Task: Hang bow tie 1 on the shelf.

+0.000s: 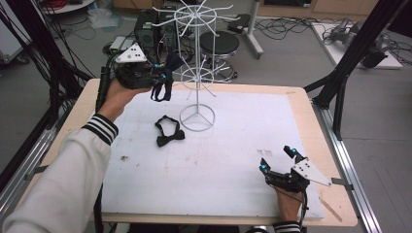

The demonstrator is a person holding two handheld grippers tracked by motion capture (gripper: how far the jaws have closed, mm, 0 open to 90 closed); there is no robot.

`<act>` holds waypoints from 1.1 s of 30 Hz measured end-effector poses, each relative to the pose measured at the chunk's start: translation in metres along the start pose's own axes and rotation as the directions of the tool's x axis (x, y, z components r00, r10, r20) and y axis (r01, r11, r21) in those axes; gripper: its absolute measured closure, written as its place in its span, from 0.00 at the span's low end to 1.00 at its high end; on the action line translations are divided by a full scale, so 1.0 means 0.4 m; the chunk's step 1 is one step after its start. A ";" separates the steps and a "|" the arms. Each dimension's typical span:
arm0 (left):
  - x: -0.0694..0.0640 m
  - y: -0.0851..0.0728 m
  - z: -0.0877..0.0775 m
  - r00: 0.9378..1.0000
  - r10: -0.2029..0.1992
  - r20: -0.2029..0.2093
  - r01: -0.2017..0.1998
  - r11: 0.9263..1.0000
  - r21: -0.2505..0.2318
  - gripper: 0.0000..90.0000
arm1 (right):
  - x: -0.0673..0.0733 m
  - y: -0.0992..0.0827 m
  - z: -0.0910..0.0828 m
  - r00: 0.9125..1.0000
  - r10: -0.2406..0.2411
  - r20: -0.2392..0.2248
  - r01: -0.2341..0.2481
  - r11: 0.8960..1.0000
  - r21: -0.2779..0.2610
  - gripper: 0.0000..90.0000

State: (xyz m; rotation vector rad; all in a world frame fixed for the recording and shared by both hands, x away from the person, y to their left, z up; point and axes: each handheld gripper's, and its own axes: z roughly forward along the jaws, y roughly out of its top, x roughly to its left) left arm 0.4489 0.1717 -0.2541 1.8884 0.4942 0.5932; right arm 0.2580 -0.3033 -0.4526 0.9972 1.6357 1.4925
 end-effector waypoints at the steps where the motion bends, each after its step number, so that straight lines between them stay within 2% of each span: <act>1: 0.000 -0.001 0.003 1.000 0.005 0.002 -0.005 1.000 0.007 0.82 | 0.000 0.000 0.000 1.000 -0.002 0.000 0.002 1.000 -0.001 0.04; 12: -0.001 0.003 0.028 1.000 -0.001 0.011 0.001 1.000 0.030 0.82 | -0.001 0.000 -0.001 1.000 0.001 0.000 -0.001 1.000 -0.003 0.04; 22: -0.009 0.028 0.048 1.000 0.010 0.025 -0.012 0.995 0.095 0.82 | -0.002 0.000 -0.001 1.000 0.005 -0.001 -0.005 1.000 -0.004 0.04; 31: -0.016 0.030 0.056 1.000 0.001 0.025 -0.004 0.991 0.131 0.81 | -0.002 -0.001 -0.001 1.000 0.005 -0.003 -0.005 1.000 -0.004 0.04; 33: -0.016 0.031 0.055 1.000 -0.003 0.021 0.000 0.990 0.141 0.78 | -0.002 -0.001 -0.001 1.000 0.004 -0.002 -0.004 1.000 -0.004 0.04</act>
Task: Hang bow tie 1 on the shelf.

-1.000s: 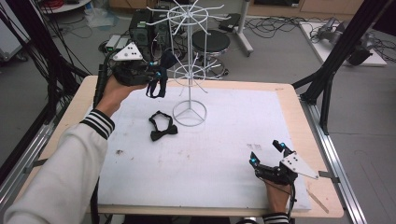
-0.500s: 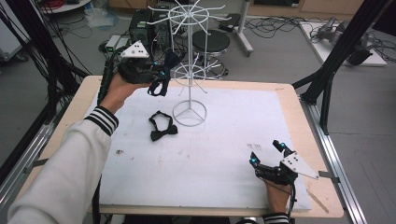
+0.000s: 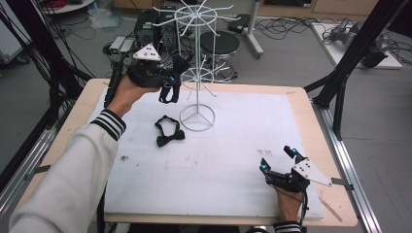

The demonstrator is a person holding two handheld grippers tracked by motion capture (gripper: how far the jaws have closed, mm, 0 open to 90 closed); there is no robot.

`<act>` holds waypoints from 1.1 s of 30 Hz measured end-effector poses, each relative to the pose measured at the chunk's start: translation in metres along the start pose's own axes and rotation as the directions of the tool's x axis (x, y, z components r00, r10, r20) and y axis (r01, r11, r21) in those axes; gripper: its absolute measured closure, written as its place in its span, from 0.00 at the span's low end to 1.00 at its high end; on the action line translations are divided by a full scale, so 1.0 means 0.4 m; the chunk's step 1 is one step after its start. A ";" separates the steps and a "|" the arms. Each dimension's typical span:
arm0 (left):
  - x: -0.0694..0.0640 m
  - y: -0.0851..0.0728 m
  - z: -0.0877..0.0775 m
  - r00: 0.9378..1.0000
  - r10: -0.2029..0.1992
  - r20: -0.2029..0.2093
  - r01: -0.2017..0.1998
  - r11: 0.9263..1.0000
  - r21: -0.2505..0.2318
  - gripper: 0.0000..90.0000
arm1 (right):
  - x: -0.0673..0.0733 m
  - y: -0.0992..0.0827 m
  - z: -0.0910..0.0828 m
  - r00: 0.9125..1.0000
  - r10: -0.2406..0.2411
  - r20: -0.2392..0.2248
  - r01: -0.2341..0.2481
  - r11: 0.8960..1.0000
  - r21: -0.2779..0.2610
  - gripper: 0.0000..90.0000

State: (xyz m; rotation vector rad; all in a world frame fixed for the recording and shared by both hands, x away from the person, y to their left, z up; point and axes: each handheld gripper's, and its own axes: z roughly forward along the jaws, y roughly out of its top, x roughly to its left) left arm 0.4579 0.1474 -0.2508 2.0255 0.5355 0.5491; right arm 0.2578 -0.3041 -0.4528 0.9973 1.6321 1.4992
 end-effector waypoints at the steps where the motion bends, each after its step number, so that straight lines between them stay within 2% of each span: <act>1: -0.001 0.000 -0.001 1.000 -0.002 0.001 0.002 1.000 0.004 0.74 | 0.000 0.000 0.000 1.000 0.000 0.000 0.000 1.000 0.000 0.04; 3: -0.004 0.002 -0.001 1.000 -0.002 0.000 0.002 1.000 0.004 0.64 | 0.000 0.000 0.000 1.000 -0.001 0.001 0.001 1.000 -0.001 0.04; 5: -0.008 0.002 -0.001 1.000 -0.005 -0.016 0.006 1.000 0.013 0.44 | 0.000 0.000 0.000 1.000 0.000 0.001 0.000 1.000 -0.001 0.04; 7: -0.009 0.002 -0.003 1.000 -0.006 -0.022 0.007 1.000 0.021 0.35 | 0.000 0.000 0.000 1.000 -0.002 0.001 0.002 1.000 -0.001 0.04; 14: -0.006 0.002 -0.009 0.999 -0.009 -0.049 0.011 0.999 0.041 0.29 | 0.000 0.000 0.000 1.000 -0.001 0.002 0.001 1.000 -0.002 0.04; 17: -0.007 0.002 -0.011 0.999 0.004 -0.050 -0.002 0.999 0.047 0.24 | 0.000 0.000 0.000 1.000 -0.001 0.002 0.001 1.000 -0.002 0.04; 25: -0.025 0.000 -0.006 0.998 0.047 -0.041 -0.043 0.994 0.096 0.22 | 0.000 0.000 0.000 1.000 -0.004 0.000 0.004 1.000 -0.002 0.04; 29: -0.033 -0.016 -0.005 0.998 0.041 -0.039 -0.037 0.996 0.085 0.22 | 0.001 0.000 0.000 1.000 -0.006 0.000 0.006 1.000 -0.003 0.04; 33: -0.031 -0.034 -0.009 0.998 0.031 -0.060 -0.026 0.996 0.083 0.21 | 0.001 0.000 0.000 1.000 -0.005 -0.001 0.005 1.000 -0.004 0.04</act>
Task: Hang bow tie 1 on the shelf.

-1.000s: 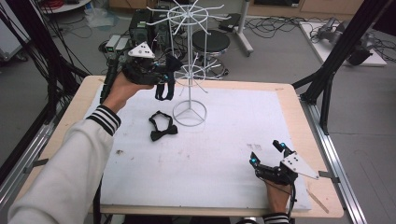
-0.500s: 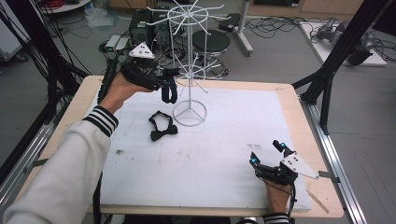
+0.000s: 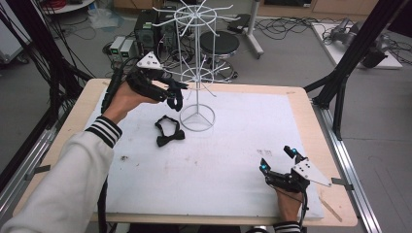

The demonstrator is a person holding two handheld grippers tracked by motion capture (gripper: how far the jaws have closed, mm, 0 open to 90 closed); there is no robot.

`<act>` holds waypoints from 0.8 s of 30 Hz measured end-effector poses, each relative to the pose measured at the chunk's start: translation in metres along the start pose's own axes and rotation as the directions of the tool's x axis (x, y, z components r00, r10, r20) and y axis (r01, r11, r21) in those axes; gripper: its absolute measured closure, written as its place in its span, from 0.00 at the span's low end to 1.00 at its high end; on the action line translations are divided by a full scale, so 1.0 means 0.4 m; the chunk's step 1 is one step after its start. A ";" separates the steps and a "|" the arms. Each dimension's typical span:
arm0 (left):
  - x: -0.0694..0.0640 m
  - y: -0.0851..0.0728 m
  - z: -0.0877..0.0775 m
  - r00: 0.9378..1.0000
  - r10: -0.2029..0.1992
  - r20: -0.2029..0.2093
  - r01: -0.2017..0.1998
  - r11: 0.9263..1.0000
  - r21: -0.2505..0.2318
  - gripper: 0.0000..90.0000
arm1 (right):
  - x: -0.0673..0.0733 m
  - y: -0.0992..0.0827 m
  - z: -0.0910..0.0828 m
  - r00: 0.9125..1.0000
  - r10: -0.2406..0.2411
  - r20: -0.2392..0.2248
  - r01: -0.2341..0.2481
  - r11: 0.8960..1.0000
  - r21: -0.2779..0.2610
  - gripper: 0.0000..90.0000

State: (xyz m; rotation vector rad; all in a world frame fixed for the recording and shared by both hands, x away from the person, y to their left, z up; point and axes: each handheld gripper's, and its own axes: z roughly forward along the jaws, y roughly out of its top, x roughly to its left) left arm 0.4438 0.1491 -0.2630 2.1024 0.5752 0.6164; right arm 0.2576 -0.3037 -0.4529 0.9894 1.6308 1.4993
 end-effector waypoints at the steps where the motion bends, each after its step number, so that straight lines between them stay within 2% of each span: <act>1: 0.001 -0.001 -0.002 1.000 0.005 -0.004 -0.005 1.000 0.007 0.21 | 0.000 0.000 0.000 1.000 -0.001 0.000 0.001 1.000 0.000 0.04; 5: -0.003 0.002 -0.010 1.000 0.021 -0.017 -0.021 1.000 0.001 0.20 | 0.000 0.000 0.000 1.000 0.003 0.000 -0.003 1.000 0.001 0.04; 7: -0.007 0.001 -0.010 0.999 0.037 -0.023 -0.037 0.999 0.016 0.20 | 0.000 0.000 0.000 1.000 0.003 0.001 -0.003 1.000 0.001 0.04; 17: -0.016 -0.001 0.009 0.998 0.053 -0.027 -0.052 0.998 0.038 0.19 | -0.003 0.000 0.000 1.000 0.010 0.006 -0.010 1.000 -0.002 0.04; 21: -0.014 -0.004 0.002 0.998 0.048 -0.038 -0.047 0.999 0.020 0.18 | -0.003 0.000 0.001 1.000 0.007 0.008 -0.007 1.000 0.001 0.04; 24: -0.013 -0.006 -0.010 0.999 0.042 -0.031 -0.042 0.999 -0.002 0.18 | -0.001 0.000 0.000 1.000 0.009 0.009 -0.009 1.000 0.003 0.04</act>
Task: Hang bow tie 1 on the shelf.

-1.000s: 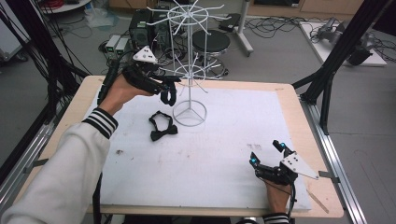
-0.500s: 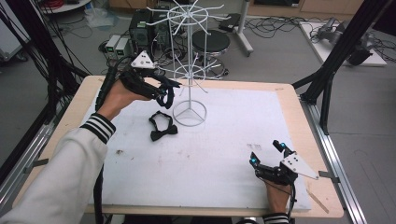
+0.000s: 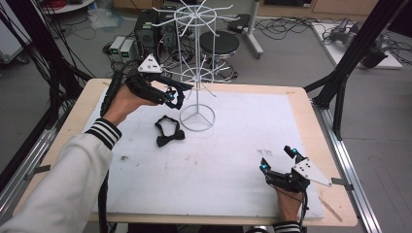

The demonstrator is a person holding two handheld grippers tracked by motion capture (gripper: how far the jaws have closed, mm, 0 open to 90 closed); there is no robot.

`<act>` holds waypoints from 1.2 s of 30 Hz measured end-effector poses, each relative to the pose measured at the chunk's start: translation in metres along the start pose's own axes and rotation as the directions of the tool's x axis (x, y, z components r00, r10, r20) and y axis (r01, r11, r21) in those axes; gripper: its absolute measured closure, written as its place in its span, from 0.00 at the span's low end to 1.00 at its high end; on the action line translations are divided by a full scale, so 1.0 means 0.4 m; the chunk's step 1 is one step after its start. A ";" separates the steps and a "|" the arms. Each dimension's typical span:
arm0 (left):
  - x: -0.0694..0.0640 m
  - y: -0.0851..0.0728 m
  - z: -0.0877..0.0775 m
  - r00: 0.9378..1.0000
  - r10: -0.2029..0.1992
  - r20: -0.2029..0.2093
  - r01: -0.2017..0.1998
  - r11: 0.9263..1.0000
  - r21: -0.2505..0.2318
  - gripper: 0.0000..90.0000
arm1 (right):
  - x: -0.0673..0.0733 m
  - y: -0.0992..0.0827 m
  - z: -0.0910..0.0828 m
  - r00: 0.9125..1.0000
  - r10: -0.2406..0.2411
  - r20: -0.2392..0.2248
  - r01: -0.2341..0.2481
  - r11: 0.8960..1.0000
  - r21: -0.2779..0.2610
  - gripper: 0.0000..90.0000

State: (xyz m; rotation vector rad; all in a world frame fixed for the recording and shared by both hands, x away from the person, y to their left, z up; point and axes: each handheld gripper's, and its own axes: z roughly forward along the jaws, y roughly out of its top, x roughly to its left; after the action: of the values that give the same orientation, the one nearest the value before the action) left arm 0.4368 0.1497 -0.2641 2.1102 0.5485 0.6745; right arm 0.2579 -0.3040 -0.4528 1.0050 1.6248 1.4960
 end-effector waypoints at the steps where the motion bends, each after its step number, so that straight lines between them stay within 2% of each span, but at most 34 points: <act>1: 0.001 -0.002 -0.006 1.000 0.000 0.000 0.000 1.000 -0.017 0.18 | 0.000 0.000 0.000 1.000 -0.004 -0.001 0.004 1.000 -0.003 0.04; 5: 0.007 -0.012 -0.030 1.000 -0.009 -0.002 0.009 0.997 -0.080 0.17 | 0.000 0.000 0.000 1.000 -0.004 -0.001 0.004 1.000 0.000 0.04; 8: 0.012 -0.020 -0.049 1.000 -0.016 -0.003 0.016 0.994 -0.110 0.17 | 0.001 0.000 0.000 1.000 -0.002 0.000 0.002 1.000 0.002 0.04; 10: 0.014 -0.028 -0.064 0.999 -0.034 -0.007 0.033 0.989 -0.143 0.17 | 0.001 0.000 0.000 1.000 -0.003 -0.001 0.003 1.000 0.002 0.04; 15: 0.010 -0.053 -0.106 0.998 -0.056 -0.006 0.054 0.980 -0.191 0.17 | 0.002 0.000 0.000 1.000 -0.007 0.002 0.007 1.000 0.001 0.04; 18: 0.000 -0.077 -0.131 0.998 -0.069 0.007 0.069 0.971 -0.231 0.17 | 0.002 0.000 0.000 1.000 -0.007 0.002 0.007 1.000 0.002 0.04; 23: -0.012 -0.118 -0.165 0.995 -0.101 0.017 0.101 0.950 -0.295 0.16 | 0.002 0.000 0.001 1.000 -0.006 0.002 0.006 1.000 0.004 0.04; 31: -0.051 -0.189 -0.203 0.991 -0.123 0.045 0.131 0.921 -0.367 0.16 | 0.002 0.000 0.001 1.000 -0.004 0.003 0.004 1.000 0.006 0.04; 33: -0.059 -0.211 -0.211 0.992 -0.122 0.042 0.129 0.916 -0.381 0.16 | 0.002 0.000 0.001 1.000 -0.005 0.004 0.005 1.000 0.003 0.04; 35: -0.069 -0.242 -0.219 0.990 -0.139 0.038 0.142 0.901 -0.411 0.16 | 0.002 0.000 0.000 1.000 -0.006 0.004 0.006 1.000 -0.001 0.04; 36: -0.072 -0.255 -0.222 0.988 -0.147 0.040 0.150 0.897 -0.417 0.16 | 0.002 0.000 0.000 1.000 -0.006 0.005 0.006 1.000 -0.001 0.04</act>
State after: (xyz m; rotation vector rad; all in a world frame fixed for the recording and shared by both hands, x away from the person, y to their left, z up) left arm 0.3441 0.2414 -0.3102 1.6497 0.5037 0.6326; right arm 0.2577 -0.3034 -0.4528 1.0014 1.6227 1.4886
